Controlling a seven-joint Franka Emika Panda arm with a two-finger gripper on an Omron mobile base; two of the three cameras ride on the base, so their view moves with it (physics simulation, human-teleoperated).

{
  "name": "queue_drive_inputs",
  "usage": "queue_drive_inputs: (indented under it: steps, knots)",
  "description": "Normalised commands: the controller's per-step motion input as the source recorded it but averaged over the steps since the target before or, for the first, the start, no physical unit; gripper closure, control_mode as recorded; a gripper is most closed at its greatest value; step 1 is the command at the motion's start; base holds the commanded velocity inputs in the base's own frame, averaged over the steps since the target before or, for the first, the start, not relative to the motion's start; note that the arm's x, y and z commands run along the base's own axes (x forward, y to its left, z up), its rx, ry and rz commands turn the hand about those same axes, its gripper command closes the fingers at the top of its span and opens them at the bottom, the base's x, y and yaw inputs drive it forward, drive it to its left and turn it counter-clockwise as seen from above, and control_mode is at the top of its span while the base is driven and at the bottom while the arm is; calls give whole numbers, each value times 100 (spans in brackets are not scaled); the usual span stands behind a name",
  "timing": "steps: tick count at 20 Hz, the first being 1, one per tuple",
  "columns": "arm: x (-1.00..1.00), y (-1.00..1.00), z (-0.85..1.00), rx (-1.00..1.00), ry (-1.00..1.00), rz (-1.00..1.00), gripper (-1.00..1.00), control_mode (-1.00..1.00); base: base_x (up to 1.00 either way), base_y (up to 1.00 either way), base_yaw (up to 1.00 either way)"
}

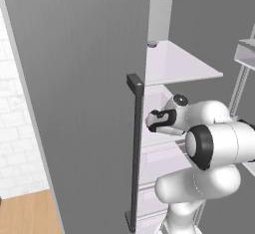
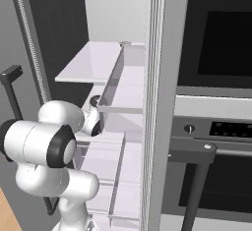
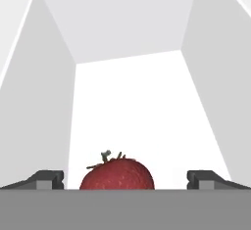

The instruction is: Take the strawberry from the fridge and place it on top of the pancake, located on the dining counter.

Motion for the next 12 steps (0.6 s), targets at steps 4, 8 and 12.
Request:
queue_drive_inputs:
  steps: [4,8,12]
  knots:
    - [2,0,-12,0,0,1,100,-100,0,0,0]
    - [0,0,-7,0,-2,2,100,-100,0,0,0]
    - [-56,0,-1,0,-12,4,100,-100,0,0,0]
